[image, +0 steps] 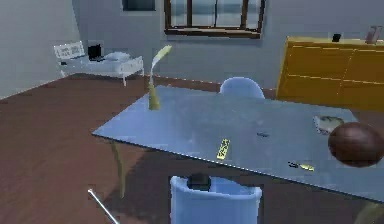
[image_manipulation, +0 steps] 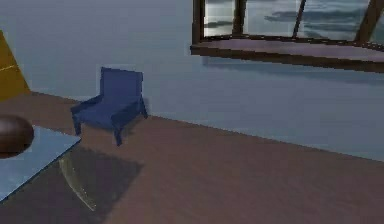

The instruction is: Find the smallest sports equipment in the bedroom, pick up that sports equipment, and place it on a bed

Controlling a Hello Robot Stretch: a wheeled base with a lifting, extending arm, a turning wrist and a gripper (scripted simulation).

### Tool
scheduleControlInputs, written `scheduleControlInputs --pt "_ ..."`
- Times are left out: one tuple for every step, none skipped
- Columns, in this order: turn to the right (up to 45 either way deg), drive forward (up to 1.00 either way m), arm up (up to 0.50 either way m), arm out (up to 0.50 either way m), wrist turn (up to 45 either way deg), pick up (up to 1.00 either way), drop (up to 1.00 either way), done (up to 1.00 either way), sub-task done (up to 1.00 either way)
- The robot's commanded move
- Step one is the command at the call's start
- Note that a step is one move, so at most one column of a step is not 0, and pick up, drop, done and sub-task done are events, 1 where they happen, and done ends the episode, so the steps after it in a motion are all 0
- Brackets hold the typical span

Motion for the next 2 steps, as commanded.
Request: scheduleControlInputs --pt "45.0 0.00 0.00 0.00 0.0 0.00 0.00 0.00 0.00" --pt "6.0 0.00 0.00 0.00 0.0 0.00 0.00 0.00 0.00"
